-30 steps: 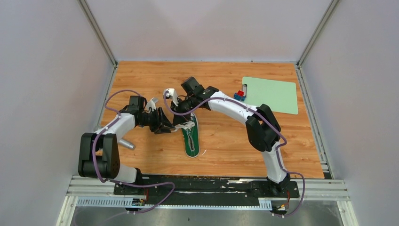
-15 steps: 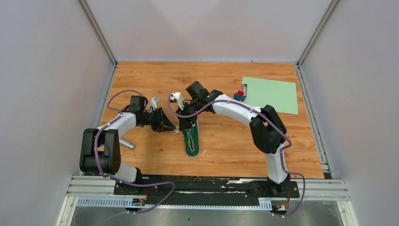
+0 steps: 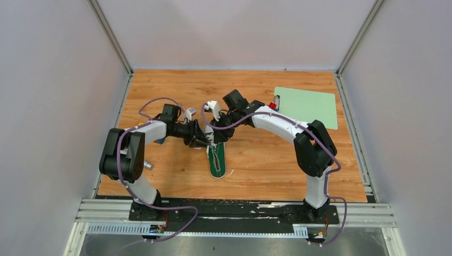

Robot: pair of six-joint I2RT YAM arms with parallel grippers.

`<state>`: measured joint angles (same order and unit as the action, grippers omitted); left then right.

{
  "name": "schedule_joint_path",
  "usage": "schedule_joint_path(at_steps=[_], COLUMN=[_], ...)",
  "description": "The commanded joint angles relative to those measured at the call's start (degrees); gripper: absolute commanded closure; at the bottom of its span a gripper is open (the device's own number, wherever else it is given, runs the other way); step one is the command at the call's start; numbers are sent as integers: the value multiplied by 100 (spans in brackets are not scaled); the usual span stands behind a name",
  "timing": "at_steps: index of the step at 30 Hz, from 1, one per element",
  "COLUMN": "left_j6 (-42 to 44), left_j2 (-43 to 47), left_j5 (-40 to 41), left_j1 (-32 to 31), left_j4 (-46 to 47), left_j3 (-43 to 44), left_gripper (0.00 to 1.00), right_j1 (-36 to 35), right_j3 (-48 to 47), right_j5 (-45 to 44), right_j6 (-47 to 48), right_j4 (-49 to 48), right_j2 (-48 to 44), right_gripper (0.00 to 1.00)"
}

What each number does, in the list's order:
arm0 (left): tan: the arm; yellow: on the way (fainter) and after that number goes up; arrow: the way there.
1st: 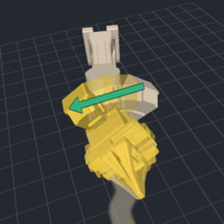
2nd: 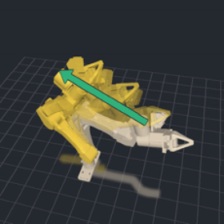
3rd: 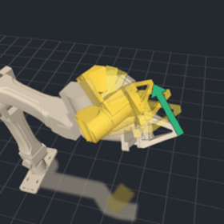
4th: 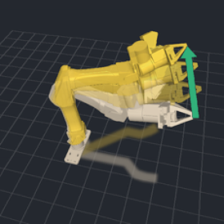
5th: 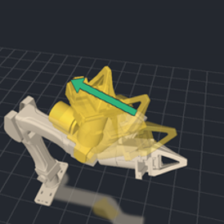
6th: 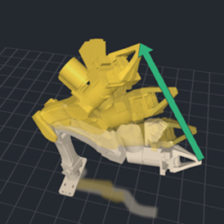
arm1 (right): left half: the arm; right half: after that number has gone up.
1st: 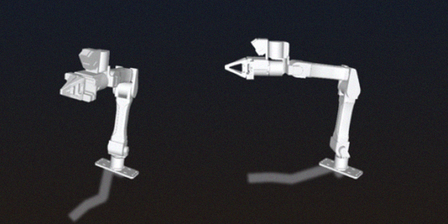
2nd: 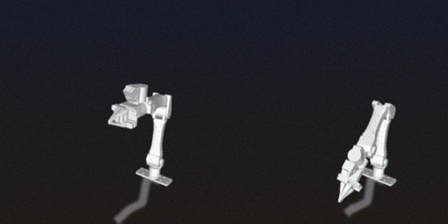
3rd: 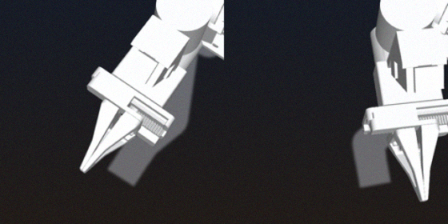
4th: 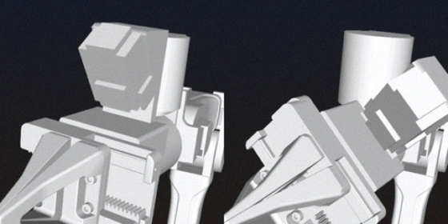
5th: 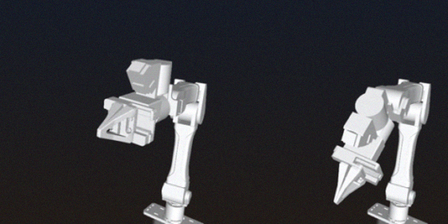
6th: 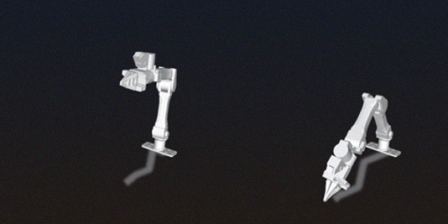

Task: Tie the shoes
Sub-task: Adjust the shoelace on the shoe.

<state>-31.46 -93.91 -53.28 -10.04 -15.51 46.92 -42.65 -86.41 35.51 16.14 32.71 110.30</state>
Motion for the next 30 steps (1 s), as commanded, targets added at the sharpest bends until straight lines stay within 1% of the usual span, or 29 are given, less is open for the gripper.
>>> schedule_joint_path(at_steps=[1,2,5,7,12,13,15,17,19,22,25,30], left_j6=[316,288,296,398,463,517,952,1252,1408,1407,1218,1050], left_j2=[-340,-392,-567,-628,-841,-818,-695,-578,-483,-331,-267,-303], left_j5=[58,-13,-99,-112,-305,-189,22,204,303,343,251,193], left_j1=[24,23,20,16,-40,-37,-33,-22,-3,26,30,37], left_j4=[-192,-150,-180,-292,-441,-539,-980,-1625,-1853,-1799,-1485,-1178], left_j3=[597,695,915,1138,1351,1418,1562,1666,1641,1461,1247,1214], left_gripper=[63,65,67,66,61,59,56,54,53,53,53,54], right_j1=[157,179,228,247,293,305,327,343,367,394,398,405], right_j3=[-82,-101,-121,-115,-162,-198,-258,-302,-346,-463,-559,-593], right_j5=[-46,-48,-46,-51,29,66,130,167,211,233,248,267], right_j6=[-37,-39,-67,-74,-135,-130,-121,-116,-116,-137,-146,-155], right_j4=[-90,-78,-67,-60,-32,-22,-4,13,27,46,59,78], right_j2=[-74,-64,-17,-9,74,89,107,131,177,239,273,312], right_gripper=[72,73,74,74,74,74,74,73,73,73,73,73])
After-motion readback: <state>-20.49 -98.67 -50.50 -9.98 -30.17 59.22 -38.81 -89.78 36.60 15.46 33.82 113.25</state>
